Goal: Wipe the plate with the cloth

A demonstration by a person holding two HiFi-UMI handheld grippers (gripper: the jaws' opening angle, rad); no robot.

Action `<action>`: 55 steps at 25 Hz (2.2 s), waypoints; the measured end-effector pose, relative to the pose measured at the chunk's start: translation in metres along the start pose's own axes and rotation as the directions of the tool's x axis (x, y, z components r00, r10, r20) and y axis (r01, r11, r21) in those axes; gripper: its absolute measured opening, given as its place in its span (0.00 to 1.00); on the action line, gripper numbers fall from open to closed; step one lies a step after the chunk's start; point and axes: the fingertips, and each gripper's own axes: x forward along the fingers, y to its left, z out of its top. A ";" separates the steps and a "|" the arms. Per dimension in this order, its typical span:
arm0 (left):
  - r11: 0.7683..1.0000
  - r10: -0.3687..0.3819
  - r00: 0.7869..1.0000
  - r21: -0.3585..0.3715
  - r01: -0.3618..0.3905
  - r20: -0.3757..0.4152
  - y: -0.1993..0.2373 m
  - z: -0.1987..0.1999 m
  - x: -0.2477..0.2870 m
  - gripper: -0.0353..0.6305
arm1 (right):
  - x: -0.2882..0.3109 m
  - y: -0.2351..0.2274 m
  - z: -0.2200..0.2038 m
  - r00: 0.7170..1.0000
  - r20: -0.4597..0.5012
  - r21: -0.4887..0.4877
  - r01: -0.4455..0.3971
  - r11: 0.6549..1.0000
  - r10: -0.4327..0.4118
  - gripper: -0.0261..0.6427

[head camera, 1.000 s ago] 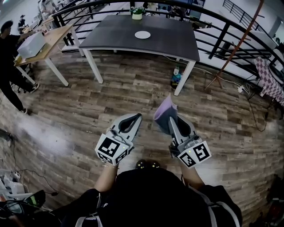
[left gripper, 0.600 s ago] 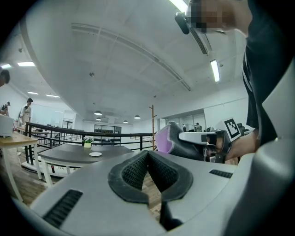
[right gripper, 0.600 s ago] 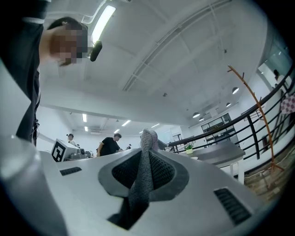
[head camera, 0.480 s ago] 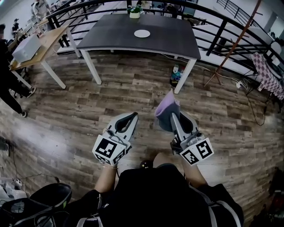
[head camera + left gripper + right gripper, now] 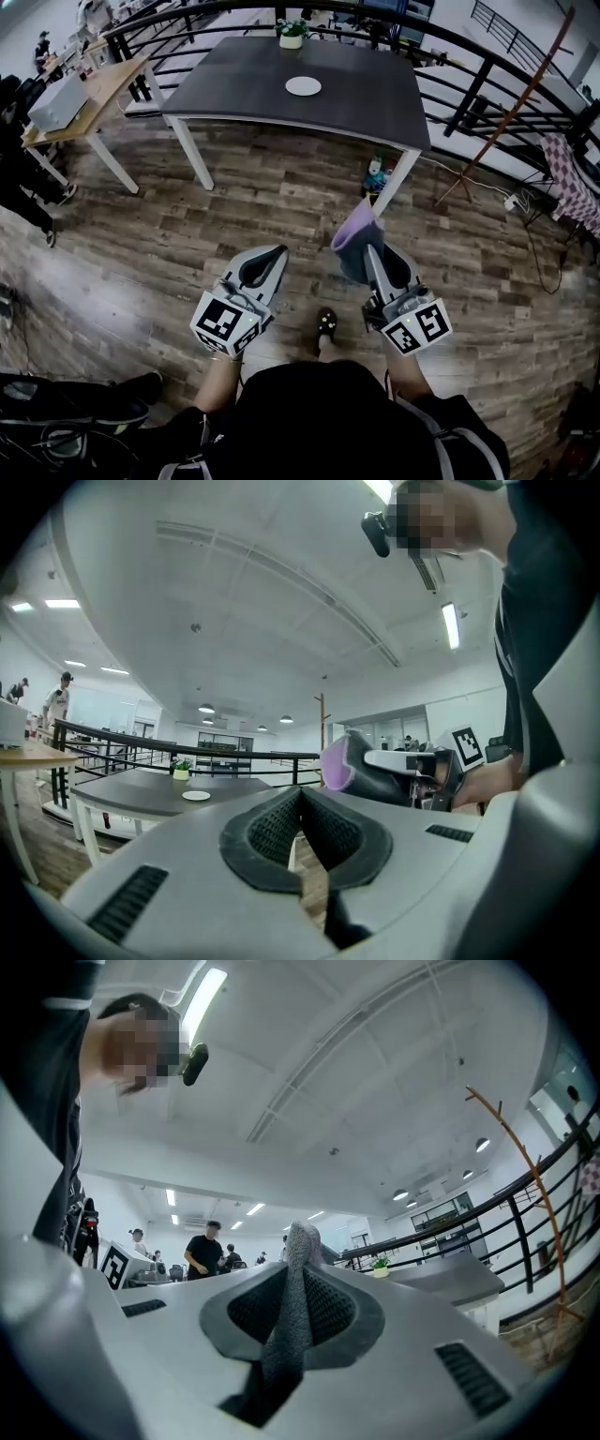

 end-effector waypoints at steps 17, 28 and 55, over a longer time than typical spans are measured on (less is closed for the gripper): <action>0.997 0.040 0.999 0.068 -0.038 -0.031 0.045 0.012 0.173 0.06 | 0.066 -0.161 0.012 0.997 0.032 0.037 -0.065 0.997 0.064 0.10; 0.993 0.104 0.993 0.063 -0.101 -0.058 0.075 0.000 0.187 0.06 | 0.101 -0.190 -0.005 0.996 0.008 0.081 -0.094 0.992 0.094 0.10; 0.998 0.041 0.999 0.036 -0.042 0.026 0.241 0.005 0.250 0.06 | 0.262 -0.224 -0.028 0.999 -0.017 0.007 -0.046 0.999 0.046 0.10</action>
